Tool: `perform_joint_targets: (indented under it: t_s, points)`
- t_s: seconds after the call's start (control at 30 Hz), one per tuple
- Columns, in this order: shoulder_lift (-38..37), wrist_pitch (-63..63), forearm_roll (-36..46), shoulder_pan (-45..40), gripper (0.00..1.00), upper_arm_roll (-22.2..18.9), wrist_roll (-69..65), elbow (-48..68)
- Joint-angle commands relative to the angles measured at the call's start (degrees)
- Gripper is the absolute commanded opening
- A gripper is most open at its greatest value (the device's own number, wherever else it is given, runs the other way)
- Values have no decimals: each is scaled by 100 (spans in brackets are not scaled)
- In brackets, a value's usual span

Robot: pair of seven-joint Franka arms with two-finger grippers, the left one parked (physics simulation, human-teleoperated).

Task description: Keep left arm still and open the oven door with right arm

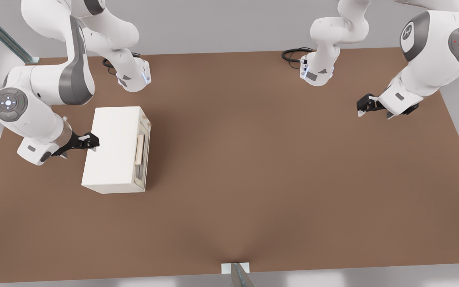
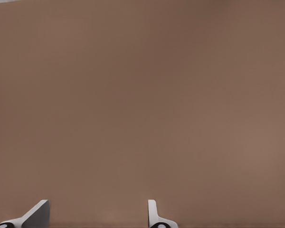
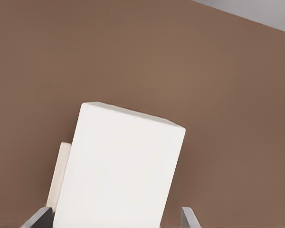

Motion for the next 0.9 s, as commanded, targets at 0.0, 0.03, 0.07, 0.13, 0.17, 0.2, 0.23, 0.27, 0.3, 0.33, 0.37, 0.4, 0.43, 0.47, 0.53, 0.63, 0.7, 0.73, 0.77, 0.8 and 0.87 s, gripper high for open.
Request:
perform_joint_targets:
  t_s: [0.0, 0.03, 0.07, 0.13, 0.17, 0.2, 0.23, 0.27, 0.3, 0.33, 0.37, 0.4, 0.43, 0.47, 0.53, 0.63, 0.7, 0.73, 0.77, 0.8, 0.87]
  points:
    - [-4, -98, -4, -2, 100, -2, -540, 4]
    - [14, -107, -30, 7, 100, 7, -575, -5]
    - [409, -168, 14, 68, 100, 60, -750, -66]
    - [1077, -651, -83, 1113, 21, 42, 2068, -49]
    - [1200, -775, -785, 1614, 21, 51, 2992, -14]
    - [1560, -933, -979, 1888, 21, 16, 3915, 284]
    - [2017, -1196, -1041, 2230, 21, -238, 4250, 662]
    - [2246, -1434, -1146, 2564, 21, -573, 4268, 830]
    - [2246, -1434, -1366, 2740, 21, -573, 4531, 725]
    - [2202, -1417, -1559, 2767, 21, -564, 4847, 585]
    - [1966, -1346, -1788, 2819, 21, -494, 5418, 163]
    - [1834, -1478, -1788, 2872, 21, -424, 5446, 118]
    - [1780, -1689, -1788, 2995, 21, -406, 5568, 118]
    - [1772, -1821, -1858, 3013, 21, -388, 5639, 118]
    - [1868, -1882, -2183, 3065, 21, -380, 6069, -66]
    - [1868, -1874, -2166, 3092, 21, -380, 6254, -436]
    - [1947, -1680, -2324, 3074, 21, -388, 6245, -480]
    - [2026, -1566, -2333, 3074, 21, -388, 6280, -532]
    - [2097, -1382, -2324, 3066, 21, -388, 6289, -576]
    - [2141, -1320, -2324, 3065, 21, -388, 6289, -576]
    - [2193, -1259, -2324, 3065, 21, -388, 6298, -576]
